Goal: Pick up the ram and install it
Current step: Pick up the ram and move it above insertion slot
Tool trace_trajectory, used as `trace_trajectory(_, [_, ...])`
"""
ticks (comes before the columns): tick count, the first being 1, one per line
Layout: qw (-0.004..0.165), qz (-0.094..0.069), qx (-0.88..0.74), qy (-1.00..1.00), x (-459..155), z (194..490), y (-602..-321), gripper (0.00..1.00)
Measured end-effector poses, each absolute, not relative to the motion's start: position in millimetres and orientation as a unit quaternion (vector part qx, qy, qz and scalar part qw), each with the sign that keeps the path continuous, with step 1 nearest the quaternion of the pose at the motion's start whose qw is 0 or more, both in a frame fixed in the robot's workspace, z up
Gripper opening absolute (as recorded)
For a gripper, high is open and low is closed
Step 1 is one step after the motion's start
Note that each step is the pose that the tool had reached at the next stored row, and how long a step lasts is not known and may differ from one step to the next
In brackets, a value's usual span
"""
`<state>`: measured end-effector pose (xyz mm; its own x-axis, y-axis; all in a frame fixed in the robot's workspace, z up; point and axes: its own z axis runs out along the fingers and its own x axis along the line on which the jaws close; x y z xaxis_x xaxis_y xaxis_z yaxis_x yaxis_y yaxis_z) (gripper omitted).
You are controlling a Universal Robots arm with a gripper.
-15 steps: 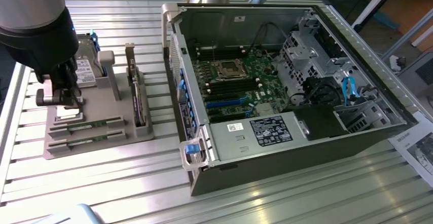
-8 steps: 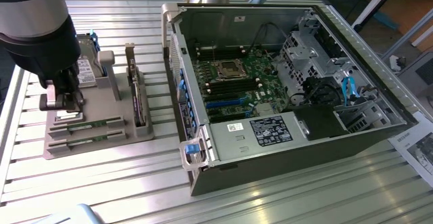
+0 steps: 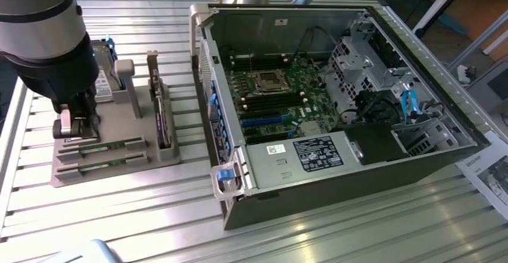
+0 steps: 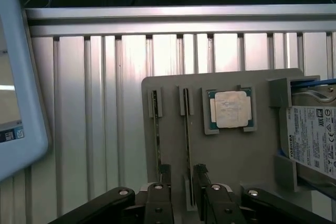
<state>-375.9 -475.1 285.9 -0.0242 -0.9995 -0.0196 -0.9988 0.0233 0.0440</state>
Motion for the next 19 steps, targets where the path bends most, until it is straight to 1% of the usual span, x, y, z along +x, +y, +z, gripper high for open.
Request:
trace_trajectory(12, [0.008, -0.023, 0.698, -0.715, -375.9, 266.5, -477.3, 0.31])
trace_trajectory(19, [0.008, -0.023, 0.698, -0.715, -375.9, 263.8, -477.4, 0.31])
